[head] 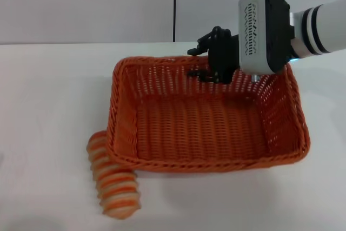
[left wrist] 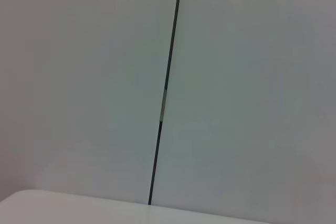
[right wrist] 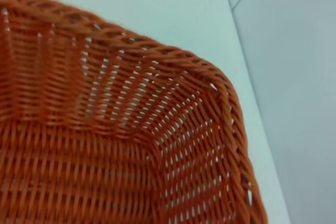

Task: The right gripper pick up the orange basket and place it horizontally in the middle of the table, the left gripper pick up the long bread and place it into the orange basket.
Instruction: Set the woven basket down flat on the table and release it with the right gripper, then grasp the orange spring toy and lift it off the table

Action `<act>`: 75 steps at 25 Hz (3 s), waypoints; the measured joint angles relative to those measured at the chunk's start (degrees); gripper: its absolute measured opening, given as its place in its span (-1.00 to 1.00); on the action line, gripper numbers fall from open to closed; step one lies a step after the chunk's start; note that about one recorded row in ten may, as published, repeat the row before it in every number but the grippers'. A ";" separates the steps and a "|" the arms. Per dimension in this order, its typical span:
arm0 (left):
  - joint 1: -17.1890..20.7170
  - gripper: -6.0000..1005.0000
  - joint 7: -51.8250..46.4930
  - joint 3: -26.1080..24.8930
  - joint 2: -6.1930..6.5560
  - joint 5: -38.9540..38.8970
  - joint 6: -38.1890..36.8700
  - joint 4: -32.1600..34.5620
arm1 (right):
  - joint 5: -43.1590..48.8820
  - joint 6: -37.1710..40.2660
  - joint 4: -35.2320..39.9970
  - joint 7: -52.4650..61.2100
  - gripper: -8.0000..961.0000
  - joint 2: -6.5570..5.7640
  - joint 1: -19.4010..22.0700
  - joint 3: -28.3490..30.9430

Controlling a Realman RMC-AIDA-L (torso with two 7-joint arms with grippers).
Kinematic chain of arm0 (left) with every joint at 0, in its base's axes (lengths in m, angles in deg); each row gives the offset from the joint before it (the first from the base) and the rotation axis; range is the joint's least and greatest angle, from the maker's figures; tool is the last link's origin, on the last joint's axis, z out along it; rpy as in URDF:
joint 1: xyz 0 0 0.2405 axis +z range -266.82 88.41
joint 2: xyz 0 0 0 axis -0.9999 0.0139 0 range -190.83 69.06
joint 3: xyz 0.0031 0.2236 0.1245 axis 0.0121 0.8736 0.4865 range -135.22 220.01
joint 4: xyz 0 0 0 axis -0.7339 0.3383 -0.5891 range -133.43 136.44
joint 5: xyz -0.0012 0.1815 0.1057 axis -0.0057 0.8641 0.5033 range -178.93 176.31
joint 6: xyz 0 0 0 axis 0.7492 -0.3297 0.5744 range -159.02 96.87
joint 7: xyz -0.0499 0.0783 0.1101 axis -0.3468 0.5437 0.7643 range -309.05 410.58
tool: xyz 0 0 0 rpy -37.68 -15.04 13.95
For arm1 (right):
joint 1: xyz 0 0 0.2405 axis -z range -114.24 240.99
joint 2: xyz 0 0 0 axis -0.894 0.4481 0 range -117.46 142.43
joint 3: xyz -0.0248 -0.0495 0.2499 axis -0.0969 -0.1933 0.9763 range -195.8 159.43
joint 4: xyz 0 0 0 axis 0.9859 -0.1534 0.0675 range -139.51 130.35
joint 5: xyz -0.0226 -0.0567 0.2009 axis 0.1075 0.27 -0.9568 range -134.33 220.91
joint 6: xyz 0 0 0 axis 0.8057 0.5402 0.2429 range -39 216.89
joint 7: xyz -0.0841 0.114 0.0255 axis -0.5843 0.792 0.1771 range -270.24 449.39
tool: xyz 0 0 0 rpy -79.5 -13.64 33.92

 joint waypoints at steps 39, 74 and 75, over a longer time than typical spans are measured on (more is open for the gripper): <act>-2.57 0.56 -83.42 7.02 5.23 44.33 -7.50 64.87 | -50.61 -21.92 17.97 0.98 -0.14 -0.21 41.27 22.49; -12.59 0.55 -86.81 9.19 -0.42 65.12 -18.63 63.47 | -54.27 -31.69 -0.77 -3.15 -0.14 -0.19 39.16 34.52; -12.53 0.55 -86.58 9.33 -0.42 64.68 -18.29 62.71 | -54.26 -31.74 -0.83 -3.16 -0.14 -0.19 39.20 34.55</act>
